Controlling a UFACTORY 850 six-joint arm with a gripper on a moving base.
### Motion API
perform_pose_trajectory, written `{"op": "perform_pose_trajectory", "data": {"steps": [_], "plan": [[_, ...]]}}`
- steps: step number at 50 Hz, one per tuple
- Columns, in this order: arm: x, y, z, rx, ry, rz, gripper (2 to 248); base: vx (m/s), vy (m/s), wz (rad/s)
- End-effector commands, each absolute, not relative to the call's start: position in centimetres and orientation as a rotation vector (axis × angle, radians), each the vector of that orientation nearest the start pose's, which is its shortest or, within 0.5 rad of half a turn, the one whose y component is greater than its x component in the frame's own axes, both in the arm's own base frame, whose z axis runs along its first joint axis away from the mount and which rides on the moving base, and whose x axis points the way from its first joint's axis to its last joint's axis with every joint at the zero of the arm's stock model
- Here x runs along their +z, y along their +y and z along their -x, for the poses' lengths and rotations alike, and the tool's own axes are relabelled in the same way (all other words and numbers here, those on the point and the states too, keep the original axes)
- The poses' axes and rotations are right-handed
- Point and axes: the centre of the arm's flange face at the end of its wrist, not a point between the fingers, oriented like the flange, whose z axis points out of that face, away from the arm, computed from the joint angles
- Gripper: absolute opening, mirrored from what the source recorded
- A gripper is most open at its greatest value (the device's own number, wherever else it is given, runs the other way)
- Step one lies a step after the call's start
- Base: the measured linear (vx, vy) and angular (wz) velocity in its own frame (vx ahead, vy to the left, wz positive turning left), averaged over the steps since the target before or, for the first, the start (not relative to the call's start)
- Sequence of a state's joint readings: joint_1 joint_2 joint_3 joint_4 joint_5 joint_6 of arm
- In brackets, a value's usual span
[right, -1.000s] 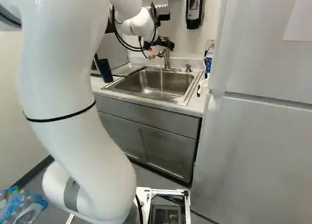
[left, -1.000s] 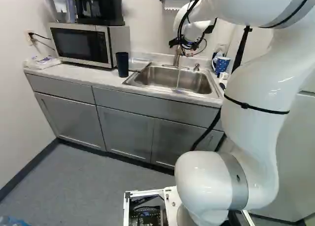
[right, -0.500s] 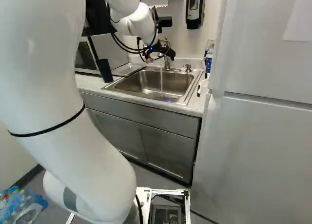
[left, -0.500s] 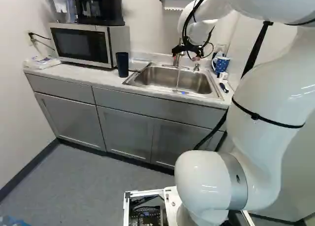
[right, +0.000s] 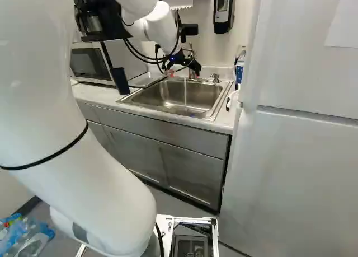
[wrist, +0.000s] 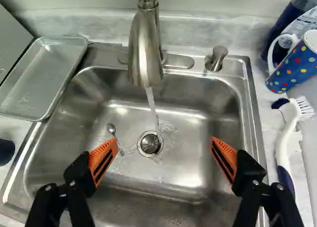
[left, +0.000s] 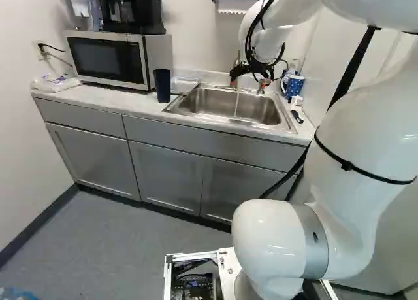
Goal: Rinse the cup and place it in the tray
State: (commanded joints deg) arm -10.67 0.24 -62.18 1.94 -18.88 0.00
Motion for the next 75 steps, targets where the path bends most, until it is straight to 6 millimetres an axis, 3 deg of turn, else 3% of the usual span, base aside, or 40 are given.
{"op": "perform_pose_trajectory", "data": {"steps": [16,75], "plan": [[62.5,-8.5,-49.9,-1.179,0.294,2.942,247,0.000,0.000,0.000],[62.4,1.1,-49.6,-1.154,0.011,2.890,247,0.000,0.000,0.000]]}}
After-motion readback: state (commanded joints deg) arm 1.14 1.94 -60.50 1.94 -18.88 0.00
